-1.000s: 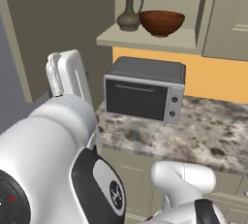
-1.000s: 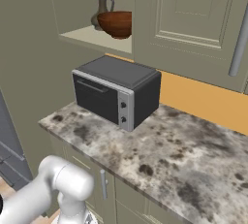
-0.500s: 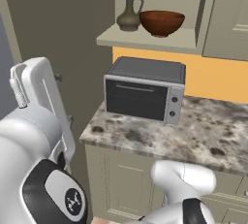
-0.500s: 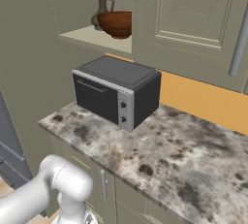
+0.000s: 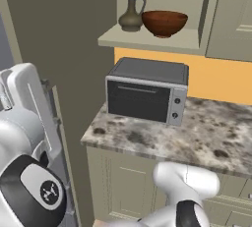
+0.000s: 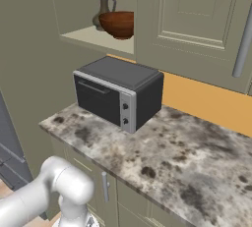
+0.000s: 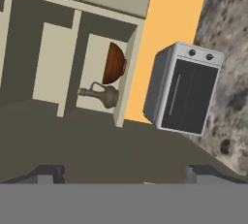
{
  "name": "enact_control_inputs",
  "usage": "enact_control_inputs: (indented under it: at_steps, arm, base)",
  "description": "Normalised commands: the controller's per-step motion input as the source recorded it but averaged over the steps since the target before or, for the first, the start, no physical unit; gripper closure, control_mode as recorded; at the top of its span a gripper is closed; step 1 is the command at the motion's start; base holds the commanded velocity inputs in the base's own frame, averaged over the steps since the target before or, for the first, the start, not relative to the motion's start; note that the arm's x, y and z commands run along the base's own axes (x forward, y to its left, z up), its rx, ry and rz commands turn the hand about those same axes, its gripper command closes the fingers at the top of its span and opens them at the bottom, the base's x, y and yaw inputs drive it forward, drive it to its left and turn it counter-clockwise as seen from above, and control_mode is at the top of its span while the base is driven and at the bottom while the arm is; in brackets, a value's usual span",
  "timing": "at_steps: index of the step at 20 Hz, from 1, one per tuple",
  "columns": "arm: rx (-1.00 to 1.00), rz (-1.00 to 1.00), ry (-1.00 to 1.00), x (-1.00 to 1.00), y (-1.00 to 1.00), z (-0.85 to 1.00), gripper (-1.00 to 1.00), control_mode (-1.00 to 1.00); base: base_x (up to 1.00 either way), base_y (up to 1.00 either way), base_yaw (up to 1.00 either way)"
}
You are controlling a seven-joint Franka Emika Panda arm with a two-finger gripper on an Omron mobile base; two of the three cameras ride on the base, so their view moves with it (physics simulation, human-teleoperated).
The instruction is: Pick the mug and place it in the sink. Pick the bowl and place it in the open cabinet and then close the cabinet.
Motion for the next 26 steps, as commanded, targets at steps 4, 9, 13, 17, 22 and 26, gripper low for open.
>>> enact_control_inputs:
  at_steps: [4, 9, 13, 17, 22, 26]
  arm:
    - [0.0, 0.0, -0.03, 0.43, 0.15, -0.17, -1.0, -1.0]
    - [0.0, 0.0, -0.03, 0.46, 0.25, -0.1, -1.0, -1.0]
    - [0.0, 0.0, -0.05, 0.43, 0.31, -0.11, -1.0, -1.0]
    - [0.0, 0.0, -0.04, 0.37, 0.34, -0.17, -1.0, -1.0]
    - [0.0, 0.0, 0.0, 0.2, 0.54, -0.28, -1.0, -1.0]
    - [0.0, 0.01, -0.02, 0.19, 0.61, -0.24, -1.0, -1.0]
  base:
    - [0.0, 0.0, 0.0]
    - [0.0, 0.0, 0.0]
    - [0.0, 0.0, 0.0]
    - [0.0, 0.0, 0.0]
    - [0.0, 0.0, 0.0]
    - [0.0, 0.0, 0.0]
